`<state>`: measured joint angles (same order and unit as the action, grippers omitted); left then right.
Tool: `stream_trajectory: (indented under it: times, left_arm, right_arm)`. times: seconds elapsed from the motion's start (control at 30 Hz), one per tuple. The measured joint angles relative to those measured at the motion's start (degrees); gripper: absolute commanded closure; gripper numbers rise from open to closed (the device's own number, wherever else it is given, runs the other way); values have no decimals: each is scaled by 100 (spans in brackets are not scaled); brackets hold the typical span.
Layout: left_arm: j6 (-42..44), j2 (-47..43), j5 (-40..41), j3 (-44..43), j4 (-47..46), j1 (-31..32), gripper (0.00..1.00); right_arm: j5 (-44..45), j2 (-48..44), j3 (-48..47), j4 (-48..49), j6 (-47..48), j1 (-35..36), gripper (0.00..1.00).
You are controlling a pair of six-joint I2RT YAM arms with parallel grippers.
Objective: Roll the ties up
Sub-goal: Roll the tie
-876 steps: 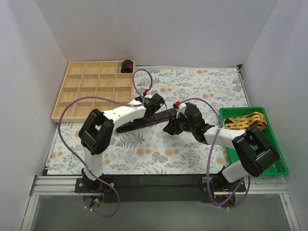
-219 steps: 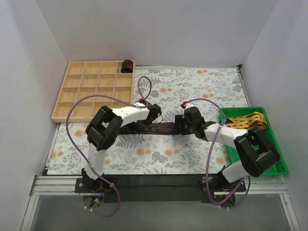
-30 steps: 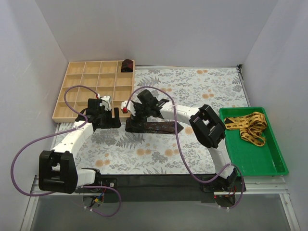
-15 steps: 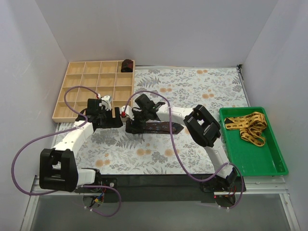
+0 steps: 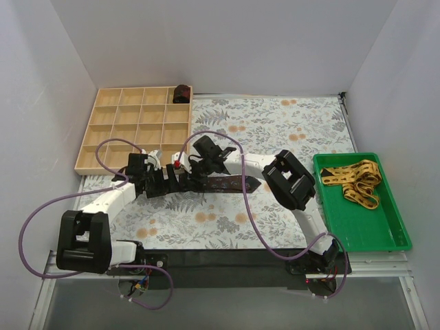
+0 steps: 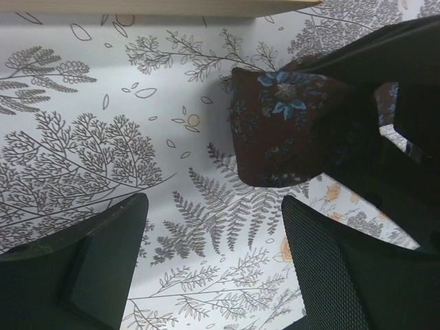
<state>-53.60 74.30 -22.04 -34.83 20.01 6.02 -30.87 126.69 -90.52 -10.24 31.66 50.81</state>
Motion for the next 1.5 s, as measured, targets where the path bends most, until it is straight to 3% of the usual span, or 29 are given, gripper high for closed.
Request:
stream_trajectory:
  times: [0.2,0.33,0.53,0.73,1.07,1.5]
  left_arm:
    - [-289,-291,-157,192,-225,4,27]
    - [-321,-549,-190,212,-251,4,27]
    - [-321,-699,-247,212,-262,4,27]
    - [-319,-680,-278,212,-354,4,27]
    - [-319,-199,-295,157,-531,9,27]
    - [-328,-35,-313,101,-638,118,27]
  right_arm:
    - [-44,-214,313,103,7,66,29]
    - [70,-623,636,-31,-72,85,27]
    - [245,-1497,772,42,-907,-76,28]
    - [876,-2179,1335,743,-2651,-308,37]
    - [1547,-1991,2044,1517,-5110,-306,41]
    - [1274,-1578,3036,2752,-6290,-321,54]
